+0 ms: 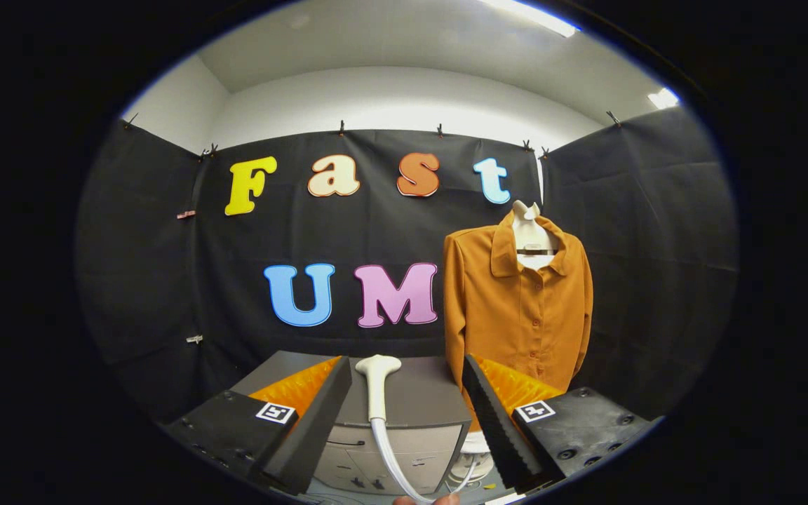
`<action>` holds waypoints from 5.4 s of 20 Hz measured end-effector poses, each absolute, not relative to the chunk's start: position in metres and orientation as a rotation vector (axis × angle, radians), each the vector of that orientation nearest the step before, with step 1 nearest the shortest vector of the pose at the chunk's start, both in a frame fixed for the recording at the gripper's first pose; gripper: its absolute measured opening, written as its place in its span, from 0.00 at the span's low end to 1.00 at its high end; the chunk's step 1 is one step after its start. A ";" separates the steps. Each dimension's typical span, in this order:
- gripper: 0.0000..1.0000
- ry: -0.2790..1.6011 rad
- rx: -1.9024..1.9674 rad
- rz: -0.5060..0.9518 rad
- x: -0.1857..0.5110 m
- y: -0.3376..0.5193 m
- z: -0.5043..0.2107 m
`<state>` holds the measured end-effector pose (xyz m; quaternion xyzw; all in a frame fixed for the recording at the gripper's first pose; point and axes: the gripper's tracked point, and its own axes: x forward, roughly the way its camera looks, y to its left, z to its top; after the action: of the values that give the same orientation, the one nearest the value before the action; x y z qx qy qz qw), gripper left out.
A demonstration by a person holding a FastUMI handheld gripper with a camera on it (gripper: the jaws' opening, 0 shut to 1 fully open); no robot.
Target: Iron the clothes twice with a garment steamer, once on the left side and once on the right side.
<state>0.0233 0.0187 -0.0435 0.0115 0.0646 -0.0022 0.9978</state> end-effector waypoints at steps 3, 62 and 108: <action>0.98 0.205 0.007 0.020 0.038 0.034 -0.070; 0.26 -0.112 0.052 -0.078 0.081 -0.076 -0.023; 0.26 0.559 0.103 -0.130 0.057 -0.228 -0.418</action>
<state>0.0566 -0.2284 -0.4178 0.0509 0.2756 -0.0643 0.9578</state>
